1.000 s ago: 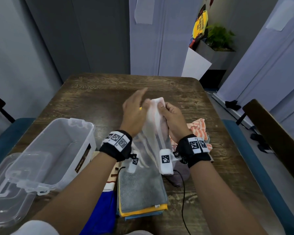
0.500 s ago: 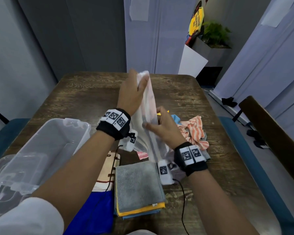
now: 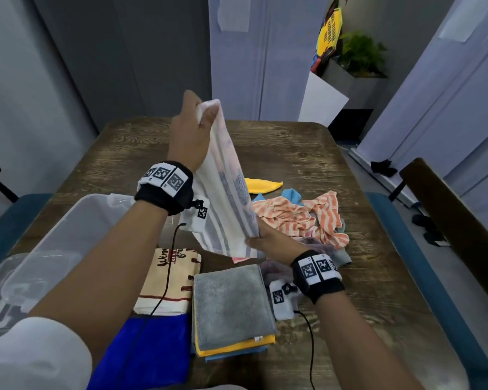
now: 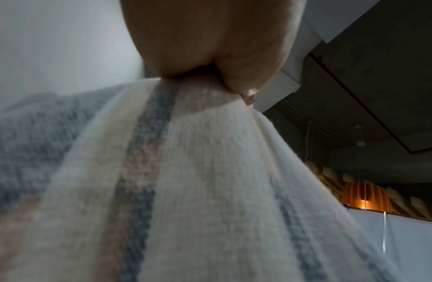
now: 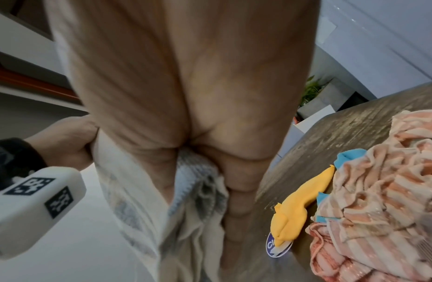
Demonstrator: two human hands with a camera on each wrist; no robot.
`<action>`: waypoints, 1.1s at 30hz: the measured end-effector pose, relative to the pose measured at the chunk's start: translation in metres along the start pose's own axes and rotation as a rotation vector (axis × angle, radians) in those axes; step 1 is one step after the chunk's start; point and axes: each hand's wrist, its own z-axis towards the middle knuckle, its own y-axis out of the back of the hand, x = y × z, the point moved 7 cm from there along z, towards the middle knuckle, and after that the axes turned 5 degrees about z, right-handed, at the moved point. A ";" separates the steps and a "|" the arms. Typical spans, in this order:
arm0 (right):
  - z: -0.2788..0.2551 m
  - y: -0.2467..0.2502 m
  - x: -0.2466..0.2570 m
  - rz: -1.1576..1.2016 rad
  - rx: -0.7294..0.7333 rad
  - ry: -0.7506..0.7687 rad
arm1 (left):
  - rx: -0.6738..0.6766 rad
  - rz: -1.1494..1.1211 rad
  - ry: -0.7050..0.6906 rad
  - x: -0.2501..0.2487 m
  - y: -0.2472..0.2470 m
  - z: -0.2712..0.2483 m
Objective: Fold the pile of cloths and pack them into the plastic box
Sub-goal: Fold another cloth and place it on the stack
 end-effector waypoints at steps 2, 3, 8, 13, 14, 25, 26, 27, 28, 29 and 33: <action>-0.001 0.001 -0.002 0.038 -0.006 0.015 | 0.021 0.031 0.012 0.009 -0.001 0.000; -0.002 0.002 -0.003 0.058 -0.010 0.021 | 0.043 0.053 0.019 0.013 -0.002 0.001; -0.018 0.019 -0.004 0.188 -0.147 0.044 | 0.181 0.164 0.074 0.036 -0.010 -0.005; -0.017 0.040 -0.015 0.417 -0.244 -0.023 | 0.274 0.206 0.099 0.064 -0.020 -0.022; -0.018 0.044 -0.015 0.484 -0.274 -0.032 | 0.291 0.183 0.100 0.067 -0.022 -0.027; -0.014 0.048 -0.008 0.669 -0.352 -0.024 | 0.350 0.167 0.185 0.064 -0.050 -0.073; -0.012 0.043 -0.005 0.677 -0.345 -0.030 | 0.366 0.214 0.173 0.060 -0.057 -0.081; -0.009 0.038 -0.002 0.686 -0.337 -0.032 | 0.383 0.264 0.145 0.054 -0.065 -0.090; -0.007 0.033 0.001 0.700 -0.327 -0.032 | 0.401 0.301 0.106 0.047 -0.074 -0.099; -0.005 0.029 0.004 0.717 -0.318 -0.029 | 0.419 0.309 0.064 0.040 -0.081 -0.109; -0.005 0.028 0.013 0.752 -0.316 -0.025 | 0.431 0.274 -0.067 0.020 -0.096 -0.138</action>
